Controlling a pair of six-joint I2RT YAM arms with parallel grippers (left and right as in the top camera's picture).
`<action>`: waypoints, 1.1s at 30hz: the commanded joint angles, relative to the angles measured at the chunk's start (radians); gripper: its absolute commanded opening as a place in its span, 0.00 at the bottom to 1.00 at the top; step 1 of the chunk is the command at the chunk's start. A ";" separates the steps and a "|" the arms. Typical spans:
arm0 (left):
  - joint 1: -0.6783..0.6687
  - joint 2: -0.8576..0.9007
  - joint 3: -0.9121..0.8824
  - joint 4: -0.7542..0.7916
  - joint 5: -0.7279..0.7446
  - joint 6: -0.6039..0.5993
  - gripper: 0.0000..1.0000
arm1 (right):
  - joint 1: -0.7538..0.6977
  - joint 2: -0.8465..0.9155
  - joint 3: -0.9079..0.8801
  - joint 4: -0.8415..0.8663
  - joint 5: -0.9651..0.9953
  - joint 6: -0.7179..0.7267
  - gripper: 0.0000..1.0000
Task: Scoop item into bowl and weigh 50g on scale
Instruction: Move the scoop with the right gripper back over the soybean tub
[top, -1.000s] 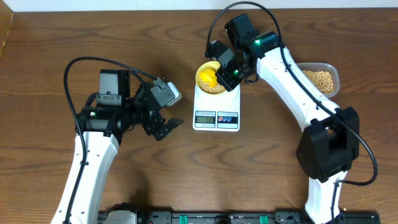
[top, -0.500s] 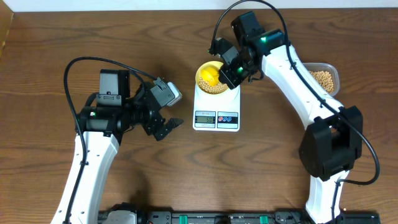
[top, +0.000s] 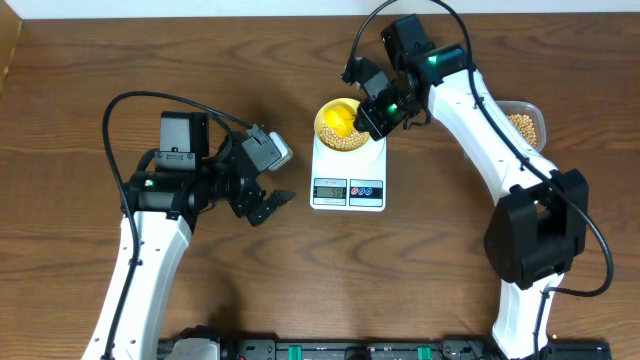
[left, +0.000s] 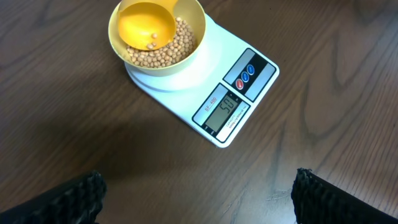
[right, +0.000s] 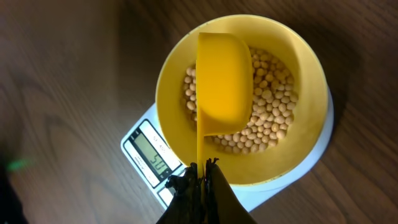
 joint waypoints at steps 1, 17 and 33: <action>0.005 0.007 0.000 0.000 -0.005 0.016 0.97 | -0.005 -0.002 0.039 -0.010 -0.029 0.011 0.01; 0.005 0.007 0.000 0.001 -0.005 0.016 0.98 | -0.083 -0.003 0.145 -0.096 -0.282 0.012 0.01; 0.005 0.007 0.000 0.000 -0.005 0.016 0.98 | -0.355 -0.074 0.145 -0.154 -0.505 0.037 0.01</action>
